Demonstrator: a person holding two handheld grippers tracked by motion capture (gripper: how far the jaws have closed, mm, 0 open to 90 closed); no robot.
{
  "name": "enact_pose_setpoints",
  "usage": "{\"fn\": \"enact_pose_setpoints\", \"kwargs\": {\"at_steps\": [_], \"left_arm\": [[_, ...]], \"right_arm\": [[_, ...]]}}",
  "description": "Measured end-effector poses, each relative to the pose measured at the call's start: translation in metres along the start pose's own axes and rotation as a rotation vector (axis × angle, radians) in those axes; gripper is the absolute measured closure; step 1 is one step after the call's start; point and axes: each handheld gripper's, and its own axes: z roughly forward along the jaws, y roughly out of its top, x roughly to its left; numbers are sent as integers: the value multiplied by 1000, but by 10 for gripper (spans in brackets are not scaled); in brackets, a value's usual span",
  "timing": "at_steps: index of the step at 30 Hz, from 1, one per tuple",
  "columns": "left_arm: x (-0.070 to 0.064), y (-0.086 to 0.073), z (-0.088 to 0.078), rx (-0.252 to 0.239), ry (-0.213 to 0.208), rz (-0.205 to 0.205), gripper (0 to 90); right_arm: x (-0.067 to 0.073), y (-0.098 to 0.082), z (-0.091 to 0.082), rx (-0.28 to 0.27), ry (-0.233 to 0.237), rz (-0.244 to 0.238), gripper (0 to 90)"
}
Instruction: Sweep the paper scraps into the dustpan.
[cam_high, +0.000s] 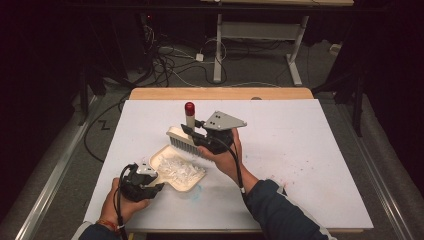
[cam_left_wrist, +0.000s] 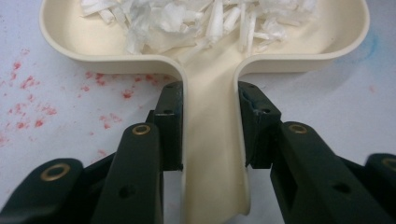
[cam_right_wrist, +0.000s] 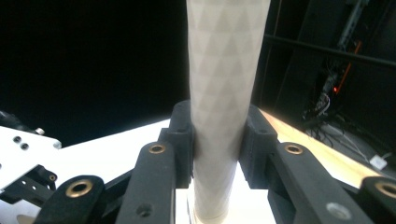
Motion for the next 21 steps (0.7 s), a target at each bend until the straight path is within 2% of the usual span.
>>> {"fn": "enact_pose_setpoints", "kwargs": {"at_steps": [1,5,7,9,13,16,21], "left_arm": [[0,0,0,1,2,1,635],[0,-1,-1,9,-1,4,635],[1,-3,-1,10,-4,3,634],[1,-4,-2,11,-3,1,635],[1,-5,-2,14,-2,3,635],[0,-7,-4,14,-3,2,635],[1,-10,-4,14,-3,0,635]], "right_arm": [[-3,-3,-2,12,-12,11,706],[-7,-8,-4,33,-33,-5,706],[-10,-15,-3,61,-52,-6,706],[-15,-24,0,121,-75,-16,706],[-19,-25,-2,142,-95,-12,706],[-19,-23,-4,165,-121,-33,706],[-19,-18,-7,144,-101,-16,706]]}}
